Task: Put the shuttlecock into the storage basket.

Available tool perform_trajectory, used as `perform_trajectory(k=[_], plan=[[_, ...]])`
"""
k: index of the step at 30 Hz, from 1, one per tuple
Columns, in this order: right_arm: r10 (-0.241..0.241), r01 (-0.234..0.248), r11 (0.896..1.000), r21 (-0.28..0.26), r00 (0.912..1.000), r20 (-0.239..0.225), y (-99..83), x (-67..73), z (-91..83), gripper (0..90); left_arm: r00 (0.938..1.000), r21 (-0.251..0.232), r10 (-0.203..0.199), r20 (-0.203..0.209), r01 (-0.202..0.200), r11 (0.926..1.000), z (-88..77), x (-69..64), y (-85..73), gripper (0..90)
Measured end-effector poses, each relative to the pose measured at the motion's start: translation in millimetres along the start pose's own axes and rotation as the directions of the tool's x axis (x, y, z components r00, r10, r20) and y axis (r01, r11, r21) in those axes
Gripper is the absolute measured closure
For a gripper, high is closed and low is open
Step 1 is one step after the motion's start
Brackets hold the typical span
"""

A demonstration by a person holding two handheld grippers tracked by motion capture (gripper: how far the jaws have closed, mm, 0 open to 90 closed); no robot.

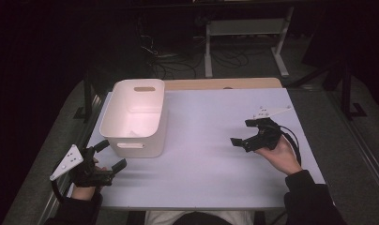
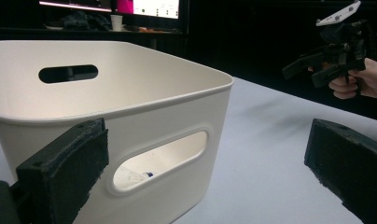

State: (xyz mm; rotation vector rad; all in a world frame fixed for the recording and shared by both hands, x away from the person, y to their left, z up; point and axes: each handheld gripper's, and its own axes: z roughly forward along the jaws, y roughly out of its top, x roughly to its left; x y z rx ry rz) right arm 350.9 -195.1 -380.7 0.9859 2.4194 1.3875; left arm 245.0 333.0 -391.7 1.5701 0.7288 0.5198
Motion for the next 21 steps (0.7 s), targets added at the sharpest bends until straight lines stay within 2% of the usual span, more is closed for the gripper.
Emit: perform_trajectory(k=[14,21], plan=[[0.0,0.001,1.0,-0.02,0.999,0.044,-21.1,-2.0,-14.0,0.0,1.0,0.001,0.002,-0.003,-0.002,1.0,0.2,-0.3,0.1,0.0],[0.008,-0.005,0.998,-0.057,0.9977,0.067,-34.2,-2.2,-24.2,0.0,1.0,0.0,0.001,-0.004,-0.001,1.0,0.2,-0.5,0.0,0.0]])
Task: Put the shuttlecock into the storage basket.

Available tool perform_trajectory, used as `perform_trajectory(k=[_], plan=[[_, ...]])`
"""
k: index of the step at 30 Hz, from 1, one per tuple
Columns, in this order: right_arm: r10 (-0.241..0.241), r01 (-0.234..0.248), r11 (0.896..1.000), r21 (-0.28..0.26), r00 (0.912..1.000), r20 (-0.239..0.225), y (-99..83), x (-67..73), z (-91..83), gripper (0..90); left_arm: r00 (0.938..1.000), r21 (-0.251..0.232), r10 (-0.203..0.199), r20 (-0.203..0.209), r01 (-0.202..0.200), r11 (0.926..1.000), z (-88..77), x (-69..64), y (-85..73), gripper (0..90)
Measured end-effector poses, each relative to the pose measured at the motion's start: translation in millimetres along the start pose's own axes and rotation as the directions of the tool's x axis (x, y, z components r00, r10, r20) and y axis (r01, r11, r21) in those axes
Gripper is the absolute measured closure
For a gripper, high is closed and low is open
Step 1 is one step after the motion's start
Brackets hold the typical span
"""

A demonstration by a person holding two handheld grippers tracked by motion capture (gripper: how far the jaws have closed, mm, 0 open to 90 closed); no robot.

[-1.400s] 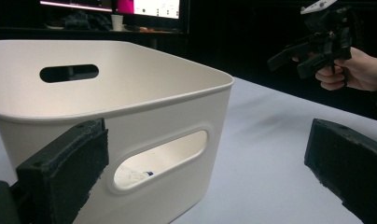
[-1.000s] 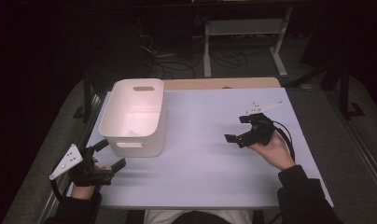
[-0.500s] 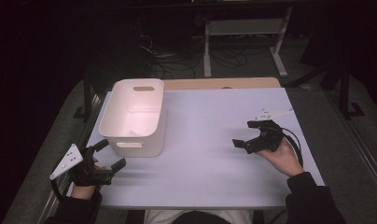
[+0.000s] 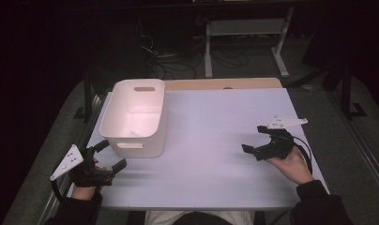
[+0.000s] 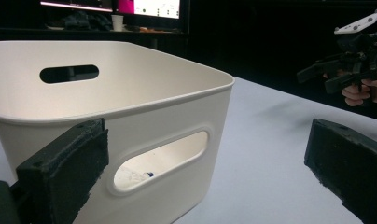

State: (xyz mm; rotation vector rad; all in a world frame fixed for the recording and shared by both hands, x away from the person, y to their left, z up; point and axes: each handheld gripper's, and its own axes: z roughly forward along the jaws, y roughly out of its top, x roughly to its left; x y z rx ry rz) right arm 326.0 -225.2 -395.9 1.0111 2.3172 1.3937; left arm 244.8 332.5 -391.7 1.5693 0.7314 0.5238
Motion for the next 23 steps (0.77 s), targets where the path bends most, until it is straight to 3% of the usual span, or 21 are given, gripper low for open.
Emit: perform_trajectory(k=[14,23], plan=[[0.027,-0.025,0.999,-0.039,0.9983,0.052,-34.7,-1.1,-17.7,0.0,1.0,0.0,0.001,-0.003,-0.001,1.0,0.0,-0.2,0.1,0.0],[0.023,-0.019,0.998,-0.061,0.9973,0.07,-39.6,0.8,-21.4,0.0,1.0,-0.001,0.003,-0.003,-0.003,1.0,0.1,-0.2,0.1,0.0]])
